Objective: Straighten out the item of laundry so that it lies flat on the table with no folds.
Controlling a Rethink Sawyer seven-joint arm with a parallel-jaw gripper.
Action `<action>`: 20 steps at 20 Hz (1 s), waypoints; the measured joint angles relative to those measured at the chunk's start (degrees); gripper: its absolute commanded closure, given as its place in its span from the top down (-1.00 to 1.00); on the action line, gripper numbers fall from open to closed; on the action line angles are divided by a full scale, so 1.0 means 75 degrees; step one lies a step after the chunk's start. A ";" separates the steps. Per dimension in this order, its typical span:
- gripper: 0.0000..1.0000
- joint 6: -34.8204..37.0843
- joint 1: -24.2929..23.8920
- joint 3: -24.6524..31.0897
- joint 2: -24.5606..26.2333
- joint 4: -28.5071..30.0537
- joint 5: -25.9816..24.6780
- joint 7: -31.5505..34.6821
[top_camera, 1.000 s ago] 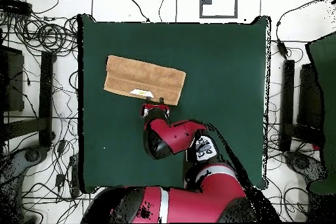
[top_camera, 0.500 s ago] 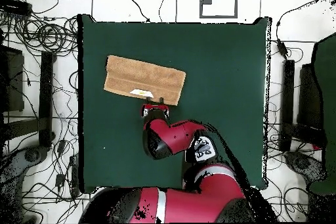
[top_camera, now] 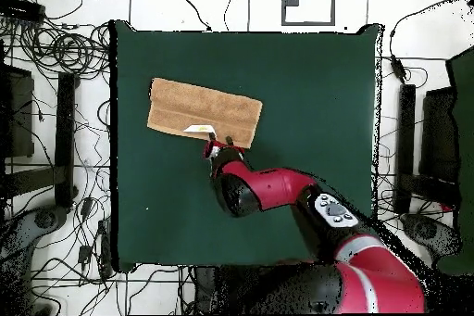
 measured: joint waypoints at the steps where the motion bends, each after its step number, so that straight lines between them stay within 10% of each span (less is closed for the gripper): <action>1: 1.00 0.0122 -0.0157 0.0158 0.0018 0.0029 0.0055 0.0000; 20: 1.00 0.1902 -0.1620 0.1633 0.0436 0.0117 0.1398 0.0000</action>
